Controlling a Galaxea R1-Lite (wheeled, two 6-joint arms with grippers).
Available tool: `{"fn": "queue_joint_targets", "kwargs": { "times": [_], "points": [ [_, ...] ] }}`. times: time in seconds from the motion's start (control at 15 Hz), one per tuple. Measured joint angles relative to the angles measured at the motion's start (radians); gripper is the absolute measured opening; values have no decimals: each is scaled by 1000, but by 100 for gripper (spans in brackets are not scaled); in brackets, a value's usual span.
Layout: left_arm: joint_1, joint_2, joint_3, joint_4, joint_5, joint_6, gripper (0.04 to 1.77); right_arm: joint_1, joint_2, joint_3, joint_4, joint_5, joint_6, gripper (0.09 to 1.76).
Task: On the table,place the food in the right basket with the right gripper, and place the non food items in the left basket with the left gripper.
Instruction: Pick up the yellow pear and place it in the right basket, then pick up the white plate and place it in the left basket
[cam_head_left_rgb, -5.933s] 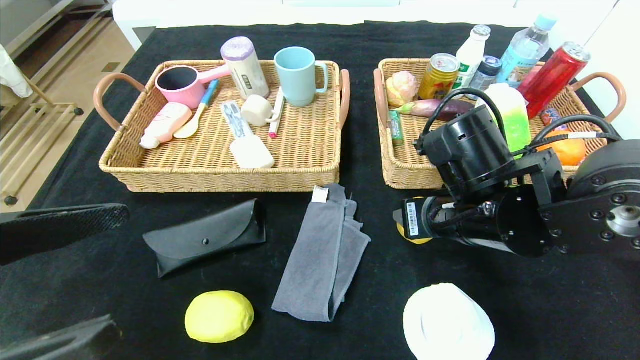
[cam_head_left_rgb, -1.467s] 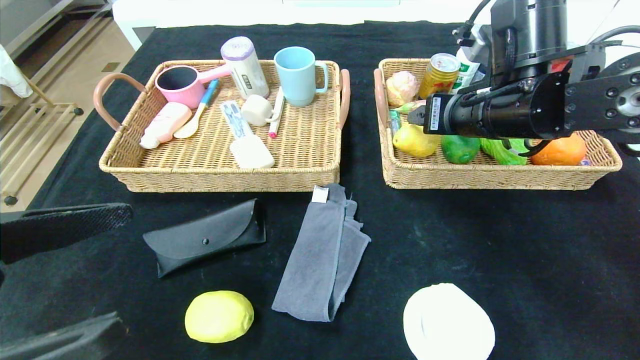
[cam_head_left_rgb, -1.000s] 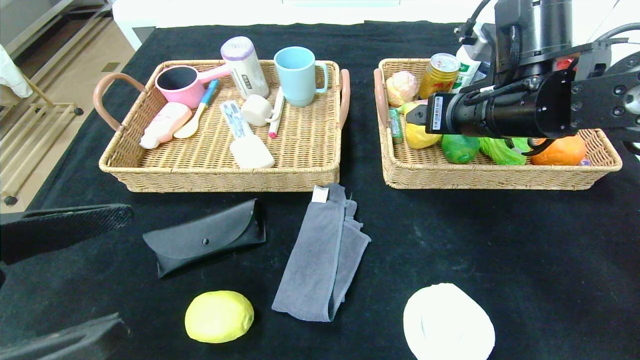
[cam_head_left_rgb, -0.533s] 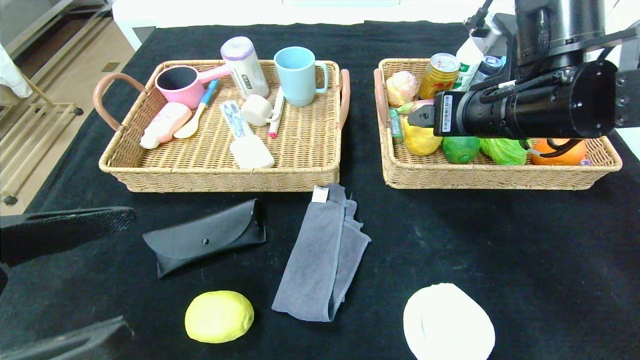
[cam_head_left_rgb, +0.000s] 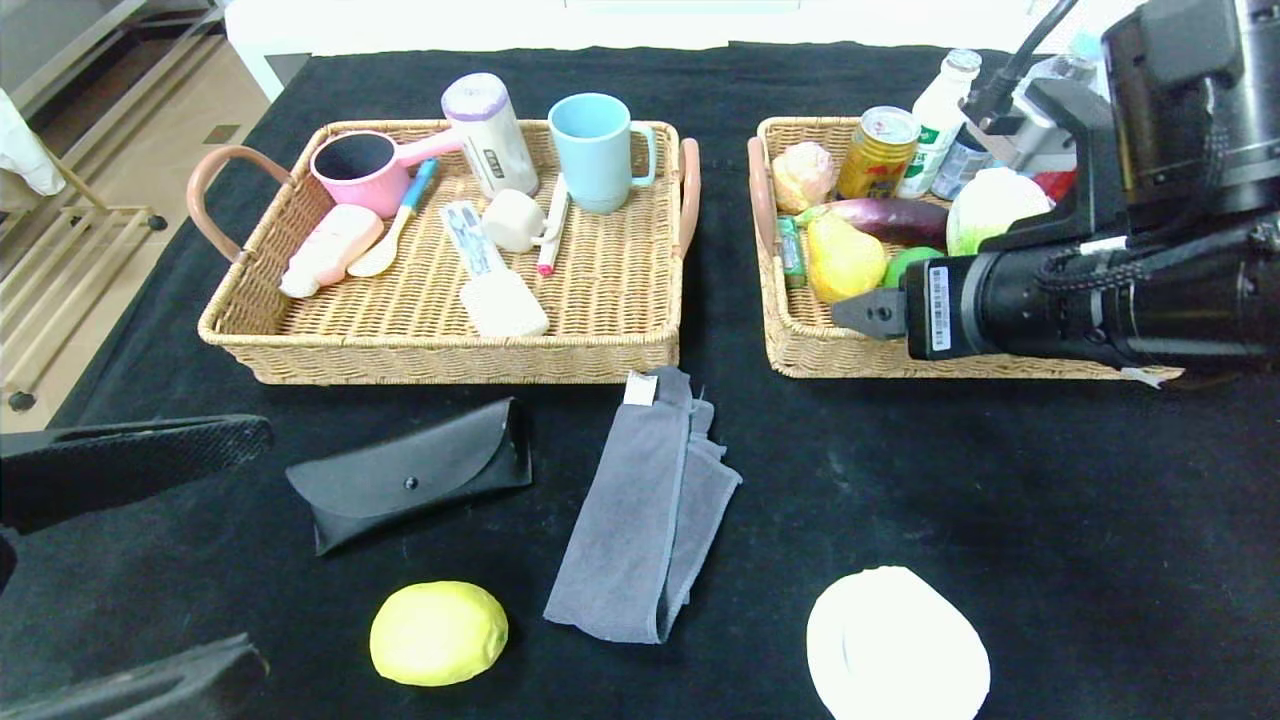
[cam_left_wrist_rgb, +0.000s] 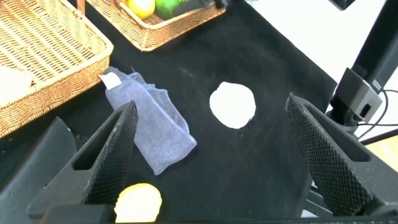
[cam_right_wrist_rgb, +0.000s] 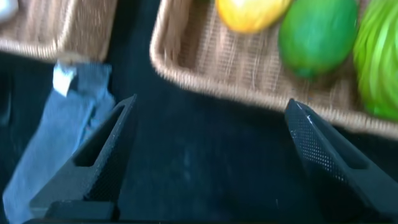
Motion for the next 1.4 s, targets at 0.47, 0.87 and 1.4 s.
{"fn": "queue_joint_targets", "kwargs": {
  "times": [0.47,0.87,1.4],
  "points": [
    [0,7,4,0,0,0,172,26,-153,262,-6,48,-1,170],
    [-1,13,8,0,0,0,172,42,-239,405,17,52,-24,170],
    [-2,14,10,0,0,0,172,72,-287,502,234,52,-42,170]
  ]
}}
